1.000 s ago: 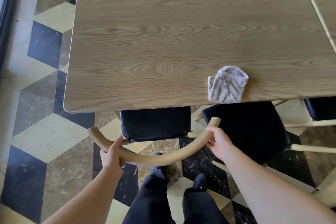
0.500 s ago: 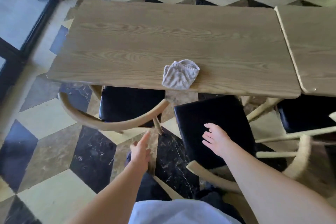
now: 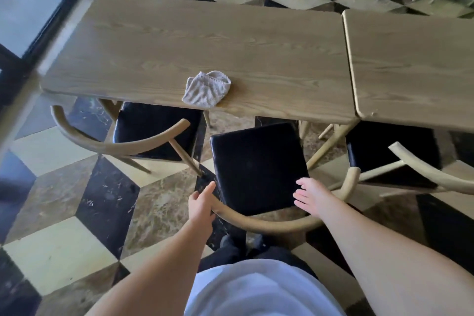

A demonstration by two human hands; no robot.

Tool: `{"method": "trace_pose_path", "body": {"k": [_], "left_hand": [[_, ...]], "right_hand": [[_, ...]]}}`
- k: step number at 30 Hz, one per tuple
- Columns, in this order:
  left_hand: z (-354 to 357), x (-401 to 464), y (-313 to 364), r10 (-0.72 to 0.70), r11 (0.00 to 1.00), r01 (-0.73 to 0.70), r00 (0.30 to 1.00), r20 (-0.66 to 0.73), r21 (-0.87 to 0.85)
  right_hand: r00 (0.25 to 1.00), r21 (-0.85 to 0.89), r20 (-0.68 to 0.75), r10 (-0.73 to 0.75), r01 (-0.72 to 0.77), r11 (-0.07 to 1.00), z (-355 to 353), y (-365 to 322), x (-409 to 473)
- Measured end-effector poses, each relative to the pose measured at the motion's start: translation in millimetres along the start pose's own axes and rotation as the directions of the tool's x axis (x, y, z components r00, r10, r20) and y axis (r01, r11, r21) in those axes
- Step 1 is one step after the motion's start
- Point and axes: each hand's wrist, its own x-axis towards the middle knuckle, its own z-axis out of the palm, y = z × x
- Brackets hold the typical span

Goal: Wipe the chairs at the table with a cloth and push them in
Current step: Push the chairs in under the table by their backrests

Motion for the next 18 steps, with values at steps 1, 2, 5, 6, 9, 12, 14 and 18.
{"method": "trace_pose_path", "body": {"k": [1, 2, 5, 6, 9, 12, 14, 18], "left_hand": [[-1.3, -1.2, -2.1, 0.001, 1.0, -0.001, 1.0, -0.005, -0.006], [0.1, -2.0, -4.6, 0.014, 1.0, -0.014, 1.0, -0.014, -0.006], [-3.6, 0.5, -9.0, 0.084, 0.993, -0.079, 0.995, -0.059, 0.086], [-4.1, 0.8, -11.2, 0.078, 0.992, -0.07, 0.994, -0.079, 0.105], [6.7, 1.5, -16.9, -0.026, 0.994, 0.042, 0.988, -0.155, 0.099], [26.1, 1.5, -19.3, -0.098, 0.993, 0.111, 0.96, -0.262, 0.036], [36.8, 2.7, -21.0, -0.098, 0.993, 0.112, 0.956, -0.278, 0.035], [48.4, 6.4, -22.6, -0.163, 0.987, 0.156, 0.92, -0.355, -0.05]], "right_hand": [[1.0, -0.015, -0.02, 0.008, -0.008, 1.0, -6.2, 3.9, -1.3], [0.998, -0.021, -0.062, 0.002, -0.003, 1.0, -17.5, 4.9, 0.5], [0.953, -0.026, -0.304, 0.001, -0.009, 1.0, -55.9, 6.7, 9.8], [0.917, -0.071, -0.398, -0.003, -0.027, 0.997, -69.8, 7.0, 13.1], [0.865, -0.15, -0.501, -0.011, -0.074, 0.986, -99.4, 1.2, 32.8], [0.885, -0.122, -0.463, 0.042, -0.11, 0.986, -103.6, -14.6, 60.5], [0.915, -0.126, -0.397, 0.067, -0.127, 0.984, -102.0, -24.7, 77.9], [0.928, -0.135, -0.342, 0.149, -0.206, 0.969, -111.8, -39.1, 101.9]]}}
